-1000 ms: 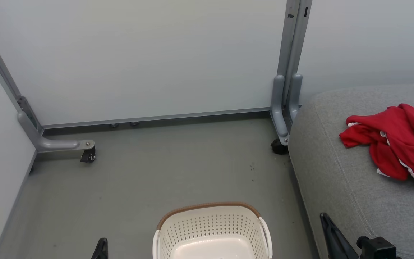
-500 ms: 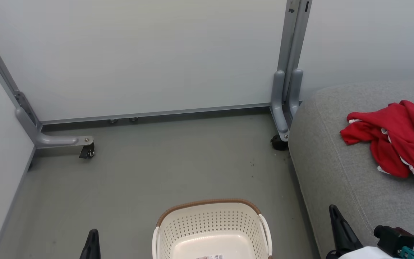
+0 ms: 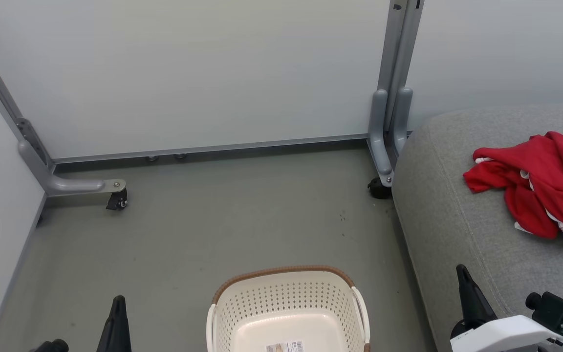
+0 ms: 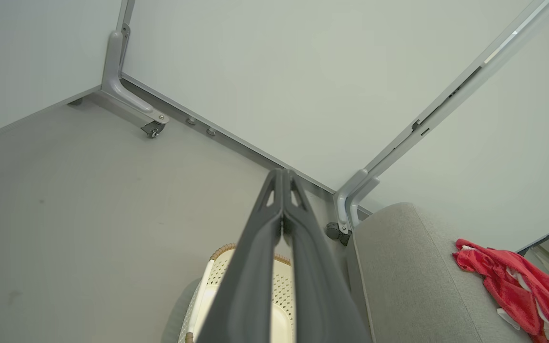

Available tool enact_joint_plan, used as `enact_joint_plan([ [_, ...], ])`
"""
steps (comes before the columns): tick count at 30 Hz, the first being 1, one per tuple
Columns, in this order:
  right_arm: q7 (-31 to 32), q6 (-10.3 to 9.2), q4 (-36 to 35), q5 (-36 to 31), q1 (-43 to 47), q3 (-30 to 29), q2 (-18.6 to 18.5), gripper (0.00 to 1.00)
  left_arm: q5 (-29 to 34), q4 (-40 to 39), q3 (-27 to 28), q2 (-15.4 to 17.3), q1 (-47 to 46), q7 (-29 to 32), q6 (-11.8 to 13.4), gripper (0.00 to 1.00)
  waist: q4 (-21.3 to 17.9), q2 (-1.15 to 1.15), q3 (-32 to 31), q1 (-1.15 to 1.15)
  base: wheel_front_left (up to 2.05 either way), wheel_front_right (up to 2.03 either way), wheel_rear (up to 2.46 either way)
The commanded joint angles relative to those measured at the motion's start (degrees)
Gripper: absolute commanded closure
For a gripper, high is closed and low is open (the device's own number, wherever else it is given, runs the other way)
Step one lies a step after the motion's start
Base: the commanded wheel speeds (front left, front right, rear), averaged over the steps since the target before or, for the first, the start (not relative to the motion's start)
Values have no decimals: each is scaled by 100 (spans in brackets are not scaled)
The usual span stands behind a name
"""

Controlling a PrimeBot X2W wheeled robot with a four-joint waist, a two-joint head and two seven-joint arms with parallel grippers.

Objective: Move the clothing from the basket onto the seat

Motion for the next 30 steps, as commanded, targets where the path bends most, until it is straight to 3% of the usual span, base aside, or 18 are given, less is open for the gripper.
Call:
enact_joint_plan([
  [1, 52, 0, -45, 229, -177, -37, -22, 100, -212, -30, 52, 58, -211, 44, -42, 100, 0, 0, 11, 0, 0, 0, 0],
  [30, 560, 0, 124, 2360, -644, -293, -53, 100, -2331, 211, 260, 74, -816, 575, -87, 100, -7, 0, 216, 0, 0, 0, 0],
])
